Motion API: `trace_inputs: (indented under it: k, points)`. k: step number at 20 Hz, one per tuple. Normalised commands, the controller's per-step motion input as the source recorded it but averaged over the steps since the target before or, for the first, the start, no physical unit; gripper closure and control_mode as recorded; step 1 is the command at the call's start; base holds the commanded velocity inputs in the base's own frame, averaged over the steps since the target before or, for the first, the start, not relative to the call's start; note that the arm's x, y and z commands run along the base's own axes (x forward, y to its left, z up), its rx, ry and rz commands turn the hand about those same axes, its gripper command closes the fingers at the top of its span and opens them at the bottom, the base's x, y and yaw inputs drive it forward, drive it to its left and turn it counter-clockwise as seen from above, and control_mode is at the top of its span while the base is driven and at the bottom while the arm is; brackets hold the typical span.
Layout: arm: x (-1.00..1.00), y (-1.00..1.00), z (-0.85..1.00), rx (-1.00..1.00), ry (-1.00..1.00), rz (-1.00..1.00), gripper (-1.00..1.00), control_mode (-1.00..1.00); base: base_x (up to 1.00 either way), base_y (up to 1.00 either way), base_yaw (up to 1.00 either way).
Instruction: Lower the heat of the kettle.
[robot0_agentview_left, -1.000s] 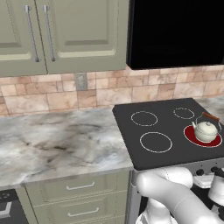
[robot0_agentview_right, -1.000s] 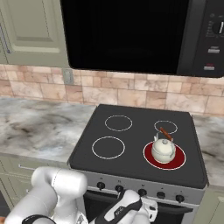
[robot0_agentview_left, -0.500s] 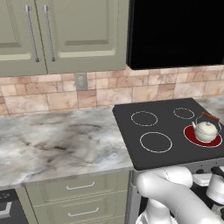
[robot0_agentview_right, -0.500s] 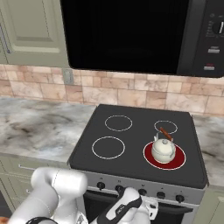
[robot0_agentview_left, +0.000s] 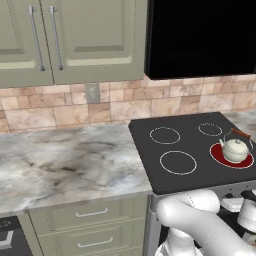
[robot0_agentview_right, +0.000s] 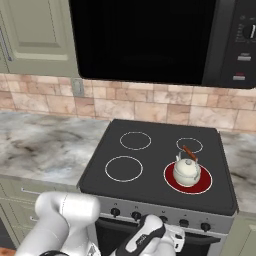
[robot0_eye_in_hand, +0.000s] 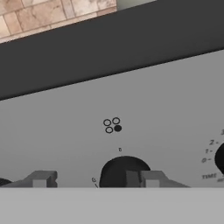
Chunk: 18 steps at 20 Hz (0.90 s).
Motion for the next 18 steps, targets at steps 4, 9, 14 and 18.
trace_inputs:
  k: [4, 9, 14, 18]
  points:
    - [0.03, -0.01, -0.1, 0.0, 0.0, 0.0, -1.0, -1.0, 0.0, 0.0, 0.0]
    - [-0.02, 0.0, -0.07, 0.0, -0.04, -0.01, -1.0, -1.0, 0.0, 0.0, 0.0]
    - [-0.13, 0.0, 0.0, 0.0, -0.11, -0.02, -1.0, -1.0, 0.0, 0.0, 0.0]
    - [-0.08, 0.0, 0.0, 0.0, -0.08, -0.03, -1.0, -1.0, 0.0, 0.0, 0.0]
